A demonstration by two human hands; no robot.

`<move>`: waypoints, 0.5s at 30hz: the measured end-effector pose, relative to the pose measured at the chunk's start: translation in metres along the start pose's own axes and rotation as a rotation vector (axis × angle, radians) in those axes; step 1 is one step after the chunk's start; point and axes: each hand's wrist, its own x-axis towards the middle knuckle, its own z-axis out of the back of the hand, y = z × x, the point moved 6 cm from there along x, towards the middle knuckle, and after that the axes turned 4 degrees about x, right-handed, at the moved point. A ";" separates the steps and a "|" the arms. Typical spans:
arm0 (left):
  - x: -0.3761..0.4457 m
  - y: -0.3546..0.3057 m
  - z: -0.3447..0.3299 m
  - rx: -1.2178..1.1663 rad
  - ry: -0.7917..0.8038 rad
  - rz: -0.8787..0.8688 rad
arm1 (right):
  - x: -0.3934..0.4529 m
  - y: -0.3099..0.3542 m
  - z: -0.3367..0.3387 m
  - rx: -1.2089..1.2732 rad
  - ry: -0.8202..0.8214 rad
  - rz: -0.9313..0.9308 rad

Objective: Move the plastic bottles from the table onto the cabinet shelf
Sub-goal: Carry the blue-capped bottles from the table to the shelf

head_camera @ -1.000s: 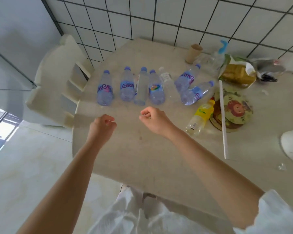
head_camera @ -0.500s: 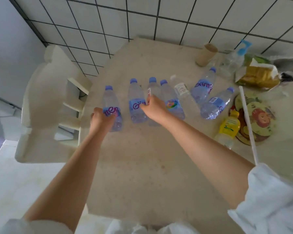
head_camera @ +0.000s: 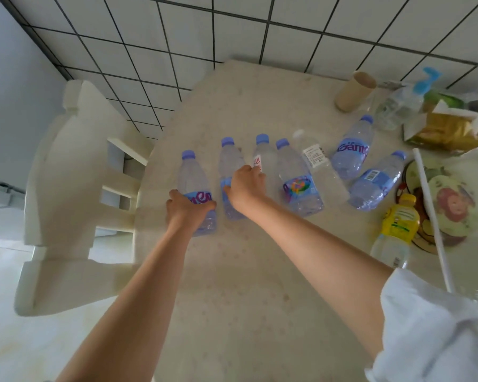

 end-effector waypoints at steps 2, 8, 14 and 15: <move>0.001 -0.002 -0.003 0.020 0.003 0.001 | 0.003 -0.001 -0.004 0.081 0.027 -0.073; 0.003 -0.002 -0.007 0.000 -0.020 -0.011 | 0.004 0.001 -0.026 0.365 0.119 -0.157; 0.005 0.001 -0.004 -0.043 0.021 -0.014 | 0.009 -0.002 -0.029 0.444 0.149 -0.180; 0.005 0.001 -0.003 -0.071 0.031 -0.007 | 0.008 -0.003 -0.028 0.444 0.144 -0.161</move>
